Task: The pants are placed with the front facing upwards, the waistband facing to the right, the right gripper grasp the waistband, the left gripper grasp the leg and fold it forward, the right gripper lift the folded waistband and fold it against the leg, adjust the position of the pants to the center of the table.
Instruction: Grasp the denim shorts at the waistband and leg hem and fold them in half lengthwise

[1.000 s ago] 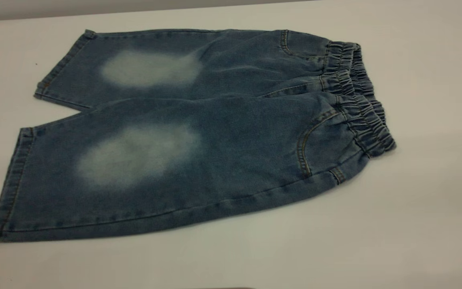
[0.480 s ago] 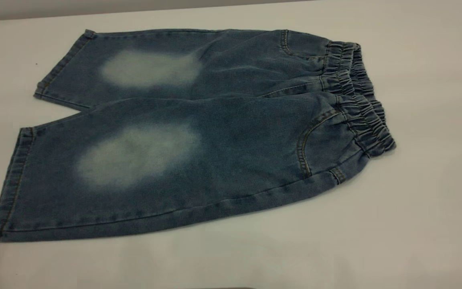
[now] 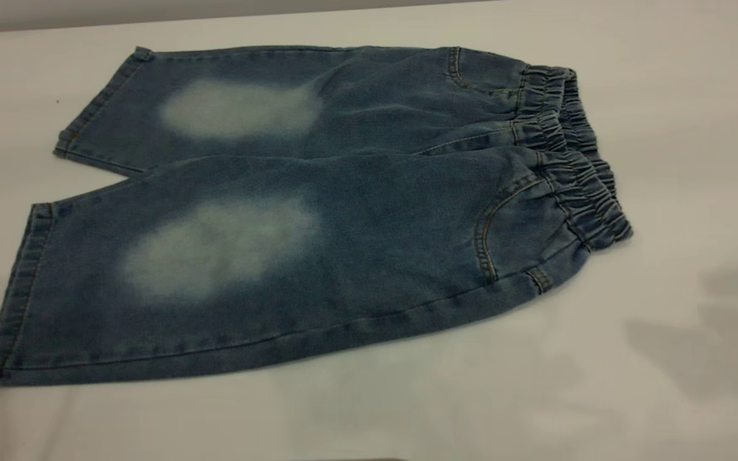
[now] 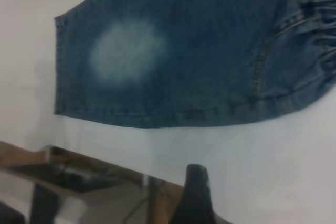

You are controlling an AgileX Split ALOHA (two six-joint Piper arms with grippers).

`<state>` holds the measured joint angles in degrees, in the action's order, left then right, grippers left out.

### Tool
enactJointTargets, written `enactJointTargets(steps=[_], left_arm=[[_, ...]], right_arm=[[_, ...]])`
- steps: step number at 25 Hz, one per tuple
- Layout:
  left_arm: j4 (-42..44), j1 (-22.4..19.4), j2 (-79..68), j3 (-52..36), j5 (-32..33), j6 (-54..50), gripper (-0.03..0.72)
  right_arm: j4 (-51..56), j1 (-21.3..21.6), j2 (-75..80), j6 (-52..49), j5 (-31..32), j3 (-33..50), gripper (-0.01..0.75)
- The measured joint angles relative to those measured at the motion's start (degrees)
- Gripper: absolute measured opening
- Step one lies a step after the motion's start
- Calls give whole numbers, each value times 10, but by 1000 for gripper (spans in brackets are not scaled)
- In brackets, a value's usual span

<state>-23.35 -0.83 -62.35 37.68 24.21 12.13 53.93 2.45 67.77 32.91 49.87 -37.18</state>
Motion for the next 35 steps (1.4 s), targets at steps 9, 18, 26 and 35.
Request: enactJointTargets(steps=[9,18,26,35], left_arm=[[-81,0,-85,27,-16,97,577],[-106,0,-89,28,-16,118,578],[-110,0,-90,28,-16,120,578],[-114,0,-90,28,-16,126,578]], right_arm=[[159,-75,219,144,-133,18,547],[261,-76,410,233,-199,-28,547],[306,-33,487,293,-198,-45,547],[430,-17,538,438,-140,-48,547]])
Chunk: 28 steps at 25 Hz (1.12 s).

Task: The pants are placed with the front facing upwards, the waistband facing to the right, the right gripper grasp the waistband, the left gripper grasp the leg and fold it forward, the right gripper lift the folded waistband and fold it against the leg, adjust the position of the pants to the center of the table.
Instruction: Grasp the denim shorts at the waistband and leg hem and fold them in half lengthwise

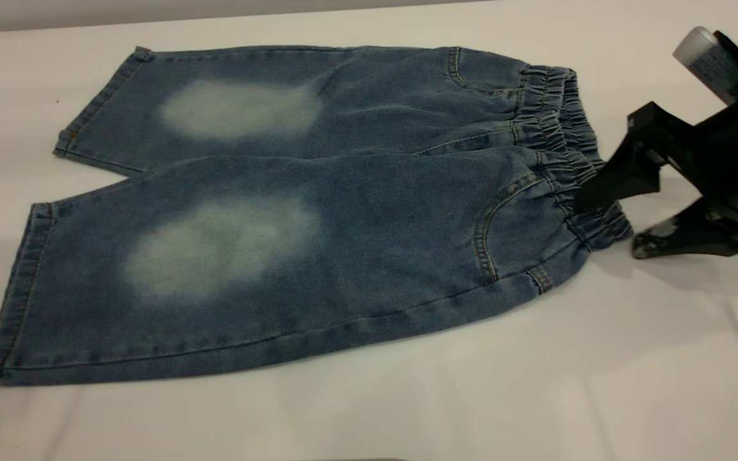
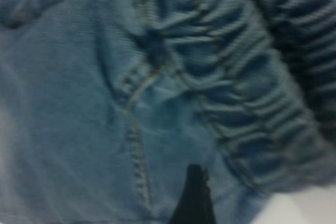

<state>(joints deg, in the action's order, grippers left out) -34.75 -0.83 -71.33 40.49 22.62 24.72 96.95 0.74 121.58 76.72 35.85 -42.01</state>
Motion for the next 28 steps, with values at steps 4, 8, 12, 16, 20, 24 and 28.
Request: enactJointTargets(steps=[4,8,12,16,20,24,28], left_arm=[[0,0,0,0,0,1,578],[-1,0,0,0,0,1,578],[-1,0,0,0,4,1,577],[-1,0,0,0,6,1,577],[-2,0,0,0,13,1,577],[-2,0,0,0,18,1,577],[-2,0,0,0,18,1,577]], right_arm=[[60,0,25,73,52,-1,547],[74,0,39,100,74,-1,506],[74,1,42,124,92,-1,372],[74,1,42,143,156,-7,282],[74,1,42,145,197,-12,296],[74,1,42,142,185,-12,388],[74,1,43,130,144,-15,493]])
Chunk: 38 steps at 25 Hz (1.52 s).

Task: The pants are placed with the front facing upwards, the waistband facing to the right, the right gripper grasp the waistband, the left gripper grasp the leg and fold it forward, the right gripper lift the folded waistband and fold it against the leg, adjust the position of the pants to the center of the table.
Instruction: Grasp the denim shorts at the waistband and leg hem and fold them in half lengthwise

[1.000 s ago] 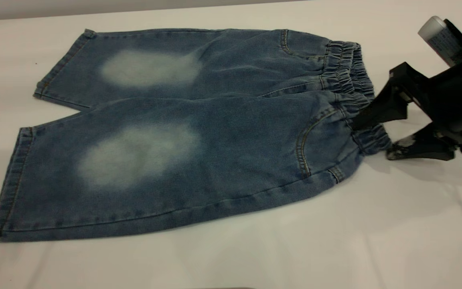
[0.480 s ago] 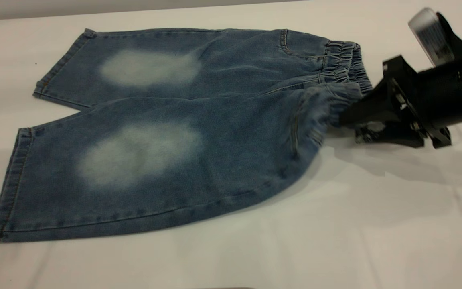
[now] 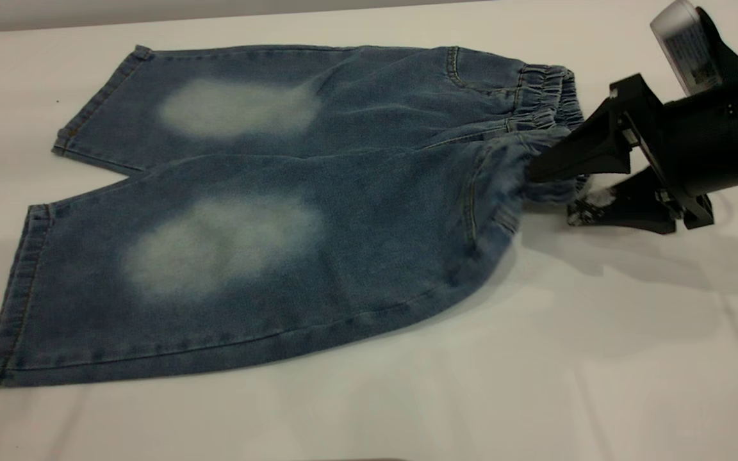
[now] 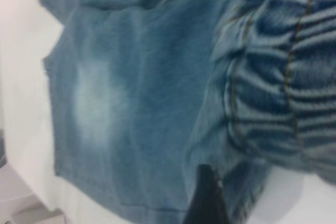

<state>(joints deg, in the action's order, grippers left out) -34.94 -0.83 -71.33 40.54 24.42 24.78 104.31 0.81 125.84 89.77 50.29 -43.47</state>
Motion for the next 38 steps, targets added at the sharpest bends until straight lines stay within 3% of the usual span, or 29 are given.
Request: enactJointTargets(steps=[8,22,28,33,38], left_arm=[[0,0,0,0,0,0,577],[0,0,0,0,1,0,577],[0,0,0,0,1,0,577],[0,0,0,0,1,0,577],[0,0,0,0,1,0,577]], right_arm=[[0,0,0,-12,-72,-18,538],[-2,0,0,206,38,-31,538],[-15,0,0,183,38,-31,529],[-29,0,0,161,35,-31,459],[-15,0,2,129,-1,-31,323]])
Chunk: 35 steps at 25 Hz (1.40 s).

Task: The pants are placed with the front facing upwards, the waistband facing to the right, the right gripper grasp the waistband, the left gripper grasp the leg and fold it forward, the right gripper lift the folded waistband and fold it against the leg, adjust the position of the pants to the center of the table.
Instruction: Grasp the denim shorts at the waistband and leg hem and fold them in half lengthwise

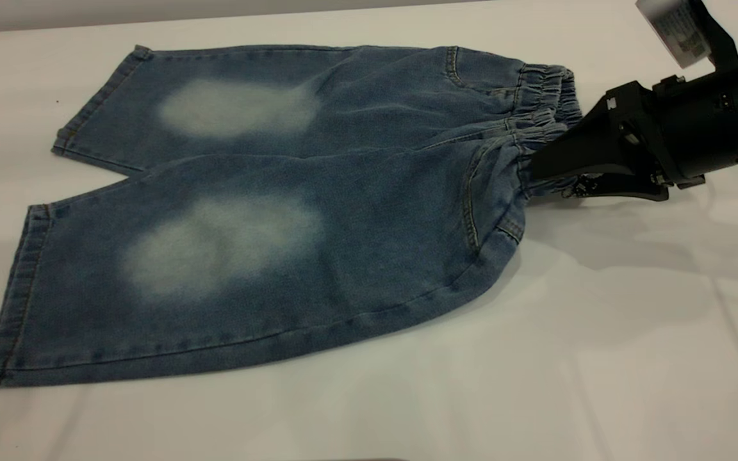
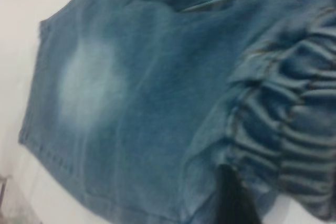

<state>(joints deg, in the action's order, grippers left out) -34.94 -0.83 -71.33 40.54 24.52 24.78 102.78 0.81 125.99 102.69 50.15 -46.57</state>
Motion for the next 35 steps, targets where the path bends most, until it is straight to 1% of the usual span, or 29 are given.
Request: enactJointTargets(steps=[4,7,9,14,20,25,28,35], left_arm=[[0,0,0,0,1,0,577],[0,0,0,0,4,0,577],[0,0,0,0,12,0,577],[3,0,0,-14,40,0,577],[9,0,0,-110,40,-11,553],[10,0,-1,-175,-26,-30,548],[10,0,-20,-191,-57,-45,548],[8,0,-179,-193,-138,-50,547]], right_arm=[[7,0,0,-31,-33,0,193],[5,0,1,-81,-57,0,76],[-4,0,1,-109,-59,0,38],[-29,0,1,-148,-47,0,31],[-32,0,1,-150,-37,-1,31],[-32,0,1,-150,-37,-1,31],[-32,0,1,-150,-37,-1,31],[-43,0,1,-150,-37,-1,32]])
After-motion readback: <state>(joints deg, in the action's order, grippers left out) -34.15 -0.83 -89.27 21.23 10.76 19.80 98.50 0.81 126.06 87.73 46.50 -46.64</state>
